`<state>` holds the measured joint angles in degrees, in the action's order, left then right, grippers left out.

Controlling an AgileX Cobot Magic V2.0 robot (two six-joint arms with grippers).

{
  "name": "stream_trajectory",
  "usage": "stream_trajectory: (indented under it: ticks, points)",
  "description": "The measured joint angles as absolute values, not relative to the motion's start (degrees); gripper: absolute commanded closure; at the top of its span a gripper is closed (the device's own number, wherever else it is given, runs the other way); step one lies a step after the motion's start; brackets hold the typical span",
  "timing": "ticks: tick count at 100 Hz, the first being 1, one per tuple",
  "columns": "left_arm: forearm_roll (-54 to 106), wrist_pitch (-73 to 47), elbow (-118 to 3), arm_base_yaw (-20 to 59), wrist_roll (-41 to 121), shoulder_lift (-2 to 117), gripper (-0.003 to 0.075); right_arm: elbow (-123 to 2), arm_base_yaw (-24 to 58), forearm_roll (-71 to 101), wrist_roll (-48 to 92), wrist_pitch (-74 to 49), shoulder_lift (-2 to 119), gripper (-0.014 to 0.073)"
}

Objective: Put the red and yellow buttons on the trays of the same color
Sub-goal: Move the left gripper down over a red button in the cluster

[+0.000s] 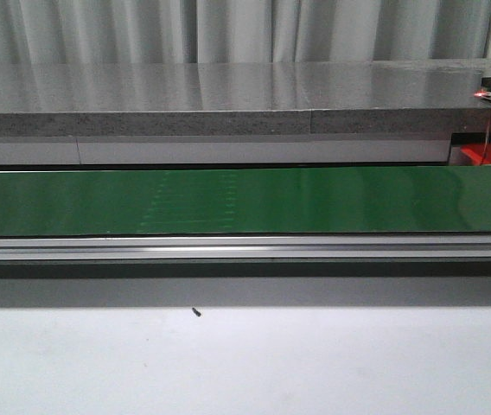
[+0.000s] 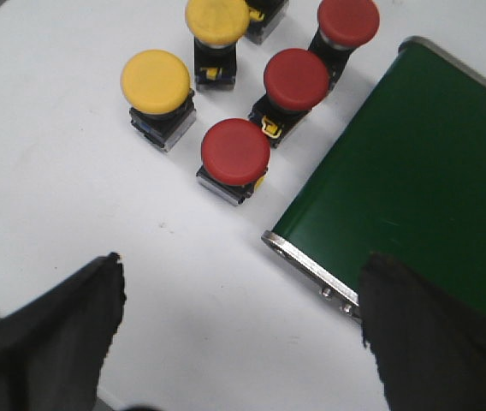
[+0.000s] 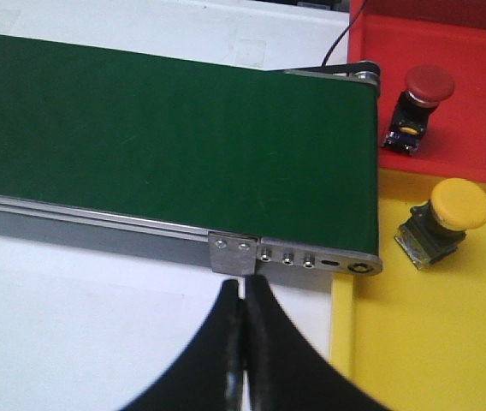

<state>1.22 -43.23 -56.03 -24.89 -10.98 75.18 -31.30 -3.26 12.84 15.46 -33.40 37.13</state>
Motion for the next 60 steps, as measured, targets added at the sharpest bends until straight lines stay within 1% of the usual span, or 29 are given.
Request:
stream_trajectory:
  ticks: [33,48,60]
  points:
    - [1.4,-46.5,-66.5,-26.4,-10.9,91.8,0.0156,-31.3,-3.3,12.8,15.5,-33.4,37.1,0.0715]
    - [1.7,-47.8,-69.4,-28.7,-10.7,96.9,0.0156,-31.3,-3.3,12.8,15.5,-33.4,37.1,0.0715]
    - [4.0,-48.2,-70.9,-29.1,-8.7,99.8,0.0156,-31.3,-3.3,12.8,15.5,-33.4,37.1,0.0715]
